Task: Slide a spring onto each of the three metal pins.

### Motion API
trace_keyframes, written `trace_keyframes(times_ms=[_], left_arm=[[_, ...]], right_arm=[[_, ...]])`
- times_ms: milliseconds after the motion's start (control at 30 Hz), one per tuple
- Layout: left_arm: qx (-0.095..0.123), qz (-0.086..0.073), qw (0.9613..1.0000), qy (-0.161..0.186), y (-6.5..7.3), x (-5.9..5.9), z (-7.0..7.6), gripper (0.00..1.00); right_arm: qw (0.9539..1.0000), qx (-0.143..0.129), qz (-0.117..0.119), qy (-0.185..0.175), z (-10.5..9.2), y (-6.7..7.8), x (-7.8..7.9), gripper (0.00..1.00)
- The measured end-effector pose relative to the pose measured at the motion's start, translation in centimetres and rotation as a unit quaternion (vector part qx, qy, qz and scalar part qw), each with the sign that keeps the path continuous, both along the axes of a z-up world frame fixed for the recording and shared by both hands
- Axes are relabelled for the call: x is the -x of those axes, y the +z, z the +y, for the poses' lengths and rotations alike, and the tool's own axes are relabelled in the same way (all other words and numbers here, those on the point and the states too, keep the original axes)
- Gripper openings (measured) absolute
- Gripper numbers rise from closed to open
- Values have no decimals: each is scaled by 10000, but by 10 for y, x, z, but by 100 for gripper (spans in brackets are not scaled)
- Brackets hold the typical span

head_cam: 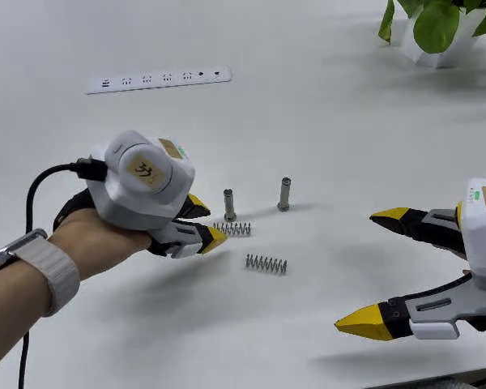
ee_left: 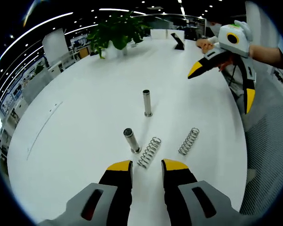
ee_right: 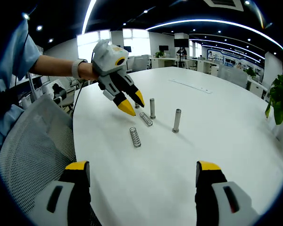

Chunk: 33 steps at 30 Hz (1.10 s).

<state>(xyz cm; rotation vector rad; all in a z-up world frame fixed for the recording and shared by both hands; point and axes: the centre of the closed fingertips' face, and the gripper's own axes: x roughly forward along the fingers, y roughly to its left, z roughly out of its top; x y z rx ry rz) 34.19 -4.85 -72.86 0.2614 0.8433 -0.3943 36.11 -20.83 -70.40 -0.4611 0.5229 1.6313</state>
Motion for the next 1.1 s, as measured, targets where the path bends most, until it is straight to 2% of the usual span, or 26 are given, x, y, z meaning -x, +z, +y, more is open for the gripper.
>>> trace_keyframes(times_ms=[200, 400, 867, 1100], left_arm=[[-86, 142, 9998, -92, -5, -4, -4, 23], [-130, 361, 9992, -147, -13, -4, -4, 21], [-118, 607, 9978, -233, -20, -1, -9, 17], [-85, 637, 9978, -186, -22, -1, -9, 15]], right_arm=[[10000, -11, 31, -57, -3, -1, 0, 94], [9999, 15, 52, -88, -7, -4, 1, 93], [9998, 10, 135, -160, -9, -7, 4, 93], [9998, -13, 138, -148, -6, -6, 5, 93]])
